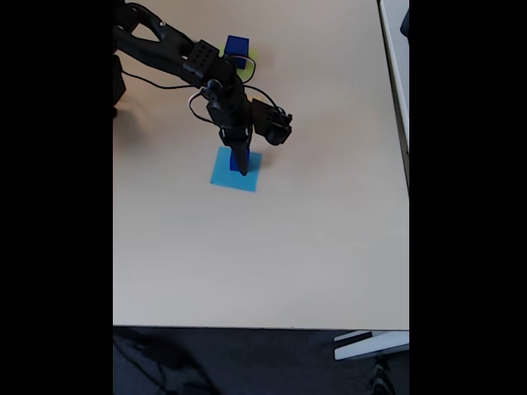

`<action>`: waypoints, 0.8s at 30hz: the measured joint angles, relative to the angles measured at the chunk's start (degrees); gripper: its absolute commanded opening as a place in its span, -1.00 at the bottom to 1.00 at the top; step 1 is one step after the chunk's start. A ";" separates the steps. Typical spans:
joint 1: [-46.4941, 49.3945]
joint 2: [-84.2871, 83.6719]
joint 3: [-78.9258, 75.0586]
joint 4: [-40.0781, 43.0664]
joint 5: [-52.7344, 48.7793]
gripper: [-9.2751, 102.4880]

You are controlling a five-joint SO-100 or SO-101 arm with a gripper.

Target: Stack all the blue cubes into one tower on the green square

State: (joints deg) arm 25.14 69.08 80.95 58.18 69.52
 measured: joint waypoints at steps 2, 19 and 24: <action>-0.09 -0.53 0.00 0.00 0.00 -0.24; 0.26 -2.11 -0.09 -0.09 0.00 -0.54; 0.70 -2.11 -0.09 -0.09 0.00 -0.74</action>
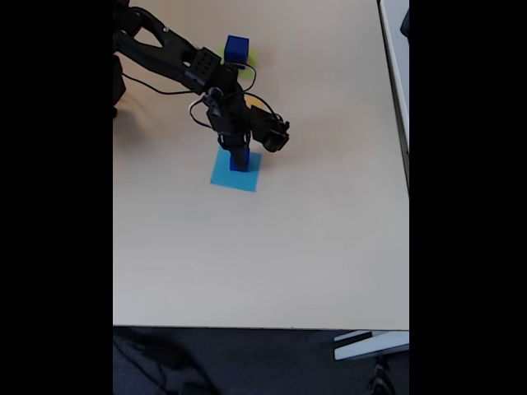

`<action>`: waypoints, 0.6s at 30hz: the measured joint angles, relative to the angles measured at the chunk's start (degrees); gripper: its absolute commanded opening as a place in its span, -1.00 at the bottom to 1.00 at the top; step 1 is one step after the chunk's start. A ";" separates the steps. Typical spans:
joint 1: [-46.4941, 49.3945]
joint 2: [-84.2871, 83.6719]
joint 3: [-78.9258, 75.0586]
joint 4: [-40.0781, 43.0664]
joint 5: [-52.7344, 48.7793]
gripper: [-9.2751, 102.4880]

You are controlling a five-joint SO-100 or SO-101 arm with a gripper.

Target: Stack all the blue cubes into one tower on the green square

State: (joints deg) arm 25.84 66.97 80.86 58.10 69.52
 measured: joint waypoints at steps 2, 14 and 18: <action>0.00 0.00 0.00 0.00 0.00 -0.82; -0.09 -0.18 -3.69 4.22 0.00 -0.84; -0.18 0.00 -13.01 13.62 0.00 -0.84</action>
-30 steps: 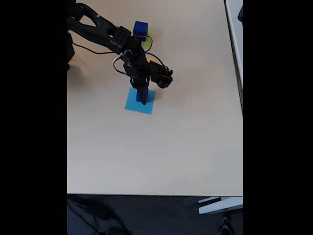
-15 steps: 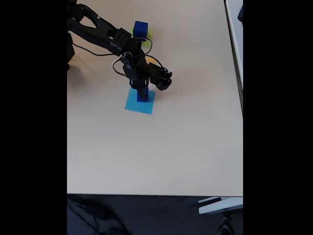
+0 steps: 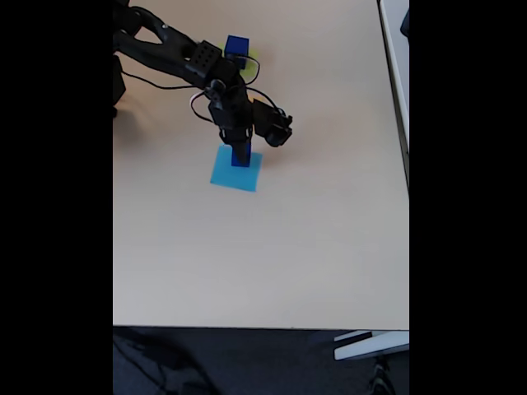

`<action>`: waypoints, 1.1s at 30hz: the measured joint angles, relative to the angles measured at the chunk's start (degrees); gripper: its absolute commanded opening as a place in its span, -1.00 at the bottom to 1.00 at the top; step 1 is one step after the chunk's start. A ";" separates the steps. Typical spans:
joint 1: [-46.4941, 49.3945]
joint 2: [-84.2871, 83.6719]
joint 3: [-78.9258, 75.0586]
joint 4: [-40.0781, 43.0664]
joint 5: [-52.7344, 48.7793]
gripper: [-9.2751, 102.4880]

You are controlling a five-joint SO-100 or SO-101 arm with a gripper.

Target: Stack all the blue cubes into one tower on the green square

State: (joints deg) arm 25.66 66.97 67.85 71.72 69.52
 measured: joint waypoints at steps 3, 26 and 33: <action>-0.97 0.00 -8.70 7.91 0.09 -0.84; -32.78 8.96 -7.91 18.81 38.32 -0.84; -38.14 9.40 -3.43 16.70 45.44 -0.84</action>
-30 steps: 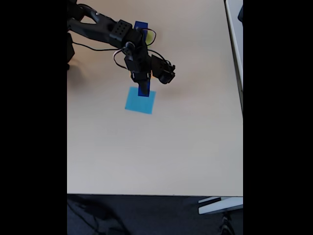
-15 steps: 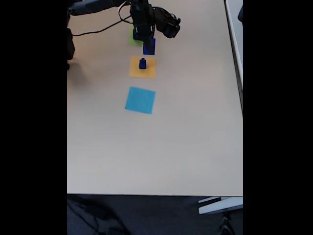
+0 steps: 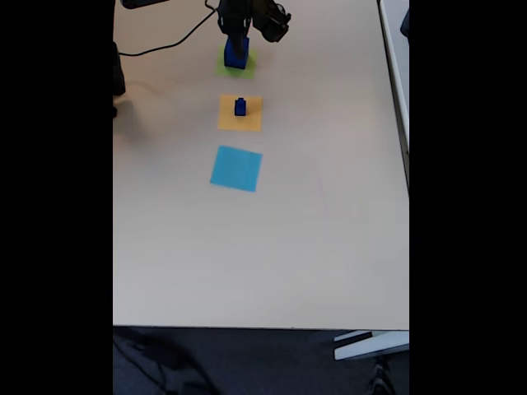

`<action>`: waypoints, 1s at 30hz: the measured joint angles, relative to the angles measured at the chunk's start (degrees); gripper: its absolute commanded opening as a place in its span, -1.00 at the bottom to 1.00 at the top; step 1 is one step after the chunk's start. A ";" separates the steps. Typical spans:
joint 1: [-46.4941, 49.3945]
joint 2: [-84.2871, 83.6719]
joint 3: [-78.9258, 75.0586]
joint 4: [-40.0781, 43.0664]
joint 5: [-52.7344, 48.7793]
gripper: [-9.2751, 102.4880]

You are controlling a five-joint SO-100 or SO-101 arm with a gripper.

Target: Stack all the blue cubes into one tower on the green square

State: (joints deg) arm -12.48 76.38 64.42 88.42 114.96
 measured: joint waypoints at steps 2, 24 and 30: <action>-1.23 0.00 1.14 -0.97 1.76 -0.84; -7.65 -4.31 1.67 -6.59 8.79 -0.84; -8.53 -5.36 1.67 -7.12 9.05 -0.84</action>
State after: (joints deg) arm -21.01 71.02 66.09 81.30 124.01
